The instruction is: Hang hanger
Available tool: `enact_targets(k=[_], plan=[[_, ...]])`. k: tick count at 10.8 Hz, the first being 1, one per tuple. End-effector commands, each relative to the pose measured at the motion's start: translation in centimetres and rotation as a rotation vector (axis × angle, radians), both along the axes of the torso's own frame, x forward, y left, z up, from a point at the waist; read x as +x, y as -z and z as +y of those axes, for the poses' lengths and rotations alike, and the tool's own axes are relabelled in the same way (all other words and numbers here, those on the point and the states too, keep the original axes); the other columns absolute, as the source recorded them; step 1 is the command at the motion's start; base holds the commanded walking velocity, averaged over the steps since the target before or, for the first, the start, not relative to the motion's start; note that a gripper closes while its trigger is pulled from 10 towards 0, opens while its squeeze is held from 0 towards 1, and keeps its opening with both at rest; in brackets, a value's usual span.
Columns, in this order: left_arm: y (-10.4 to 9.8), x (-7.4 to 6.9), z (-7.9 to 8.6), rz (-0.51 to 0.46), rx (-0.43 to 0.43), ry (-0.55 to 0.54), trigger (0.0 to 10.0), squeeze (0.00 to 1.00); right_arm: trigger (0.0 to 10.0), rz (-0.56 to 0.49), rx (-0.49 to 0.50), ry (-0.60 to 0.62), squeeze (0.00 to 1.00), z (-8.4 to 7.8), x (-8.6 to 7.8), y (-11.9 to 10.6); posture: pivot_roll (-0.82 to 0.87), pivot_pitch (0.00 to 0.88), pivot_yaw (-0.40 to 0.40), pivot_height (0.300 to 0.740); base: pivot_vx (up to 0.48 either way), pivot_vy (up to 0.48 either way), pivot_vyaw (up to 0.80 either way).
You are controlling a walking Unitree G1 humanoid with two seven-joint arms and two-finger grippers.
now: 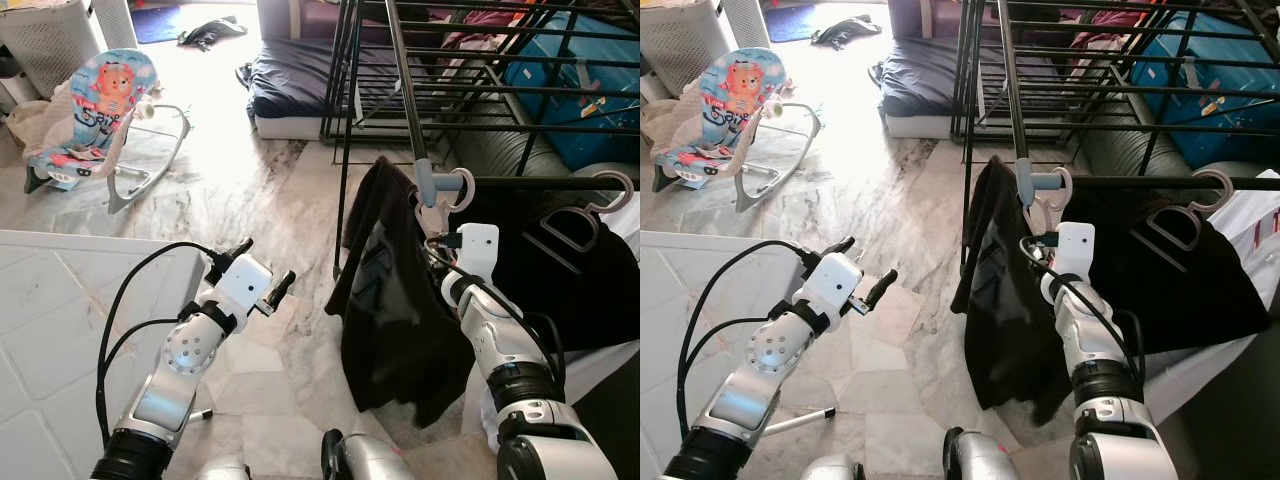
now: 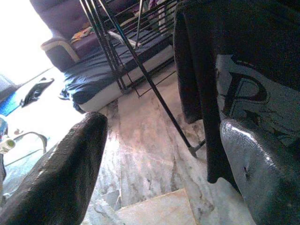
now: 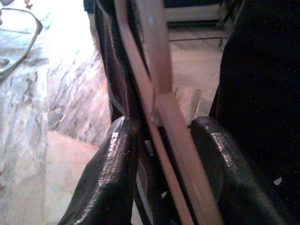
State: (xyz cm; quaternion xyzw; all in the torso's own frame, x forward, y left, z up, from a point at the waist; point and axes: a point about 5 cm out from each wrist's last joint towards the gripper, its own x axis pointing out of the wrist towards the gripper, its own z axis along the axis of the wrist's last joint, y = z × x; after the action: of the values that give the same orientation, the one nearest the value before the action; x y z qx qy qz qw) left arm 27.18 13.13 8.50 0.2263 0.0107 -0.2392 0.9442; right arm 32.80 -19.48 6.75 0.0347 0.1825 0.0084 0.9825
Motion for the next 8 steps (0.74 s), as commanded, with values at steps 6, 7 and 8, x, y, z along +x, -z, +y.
enact_targets(k=[6, 7, 8], plan=[[0.2, -0.1, 0.6, -0.007, 0.062, -0.021, 10.0, 0.0, 10.0, -0.014, -0.065, -0.057, 1.0, 0.7, -0.3, -1.4, -0.01, 0.083, -0.028, 0.74, 0.0, 0.0, 0.0], [-0.1, 0.0, 1.4, 0.004, -0.058, -0.107, 10.0, 0.0, 10.0, -0.042, -0.06, -0.099, 1.0, 1.0, -0.8, -1.7, -0.01, 0.082, -0.027, 0.74, 0.0, 0.0, 0.0], [-0.3, -0.3, 1.8, 0.018, -0.141, -0.132, 10.0, 0.0, 10.0, -0.046, -0.062, -0.114, 1.0, 1.0, -1.1, -1.7, -0.02, 0.081, -0.027, 0.74, 0.0, 0.0, 0.0]])
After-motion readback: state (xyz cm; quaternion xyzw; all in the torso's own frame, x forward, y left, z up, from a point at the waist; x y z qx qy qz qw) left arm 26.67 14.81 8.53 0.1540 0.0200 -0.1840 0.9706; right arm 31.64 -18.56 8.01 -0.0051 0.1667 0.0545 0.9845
